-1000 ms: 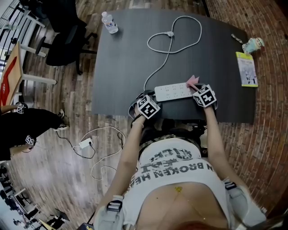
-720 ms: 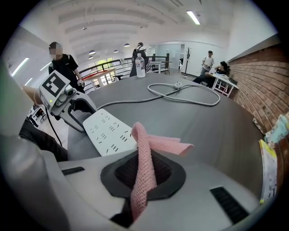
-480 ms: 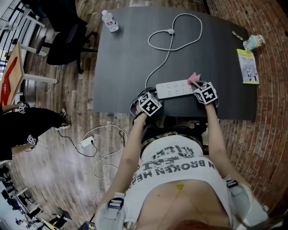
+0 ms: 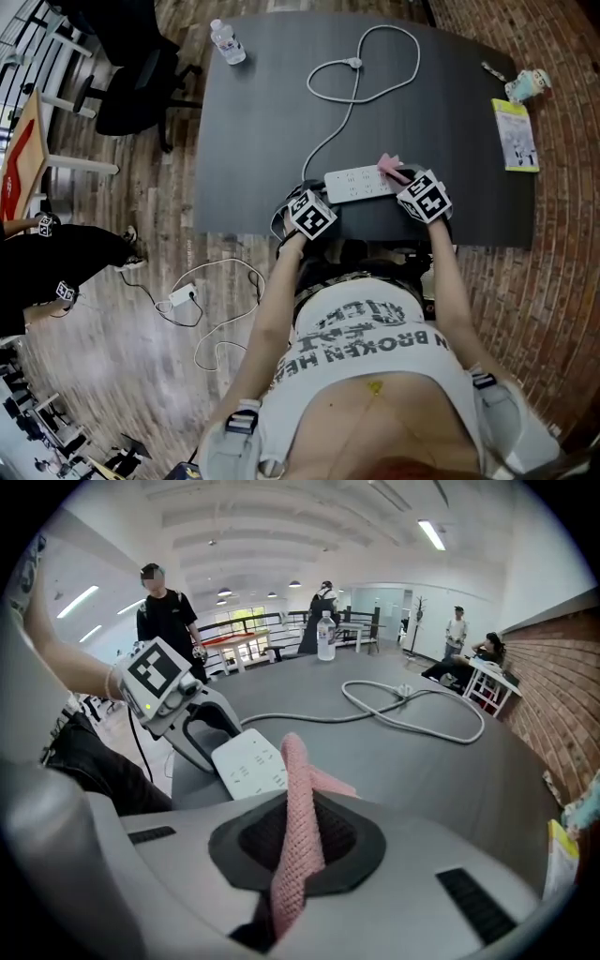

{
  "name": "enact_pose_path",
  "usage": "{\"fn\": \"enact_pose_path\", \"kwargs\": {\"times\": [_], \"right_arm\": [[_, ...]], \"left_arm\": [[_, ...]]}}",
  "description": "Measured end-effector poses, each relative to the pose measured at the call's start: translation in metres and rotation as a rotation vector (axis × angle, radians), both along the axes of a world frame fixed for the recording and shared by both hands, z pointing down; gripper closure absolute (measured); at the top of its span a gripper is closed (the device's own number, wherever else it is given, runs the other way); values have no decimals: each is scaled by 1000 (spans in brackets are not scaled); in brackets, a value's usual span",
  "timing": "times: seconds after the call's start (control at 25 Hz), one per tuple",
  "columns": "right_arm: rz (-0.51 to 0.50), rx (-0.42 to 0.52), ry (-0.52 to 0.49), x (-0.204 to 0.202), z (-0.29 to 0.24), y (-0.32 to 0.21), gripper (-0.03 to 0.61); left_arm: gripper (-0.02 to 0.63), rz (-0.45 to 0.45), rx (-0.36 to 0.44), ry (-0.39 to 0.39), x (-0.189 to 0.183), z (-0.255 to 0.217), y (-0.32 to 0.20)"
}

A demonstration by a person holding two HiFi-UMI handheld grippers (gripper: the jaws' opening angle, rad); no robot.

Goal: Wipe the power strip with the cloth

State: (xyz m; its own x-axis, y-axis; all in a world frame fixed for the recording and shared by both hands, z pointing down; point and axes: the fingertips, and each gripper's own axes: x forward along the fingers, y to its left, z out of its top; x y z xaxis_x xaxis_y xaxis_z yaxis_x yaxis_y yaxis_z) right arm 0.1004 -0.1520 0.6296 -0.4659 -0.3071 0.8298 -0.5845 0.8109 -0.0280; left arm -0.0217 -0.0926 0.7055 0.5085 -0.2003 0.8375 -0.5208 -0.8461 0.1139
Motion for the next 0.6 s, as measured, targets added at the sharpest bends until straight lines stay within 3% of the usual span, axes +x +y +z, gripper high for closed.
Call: {"fn": "enact_pose_path", "kwargs": {"times": [0.32, 0.6], "right_arm": [[-307, -115, -127, -93, -7, 46, 561], [-440, -183, -88, -138, 18, 73, 561]], "left_arm": [[339, -1, 4, 3, 0, -2, -1], [337, -9, 10, -13, -2, 3, -2]]}}
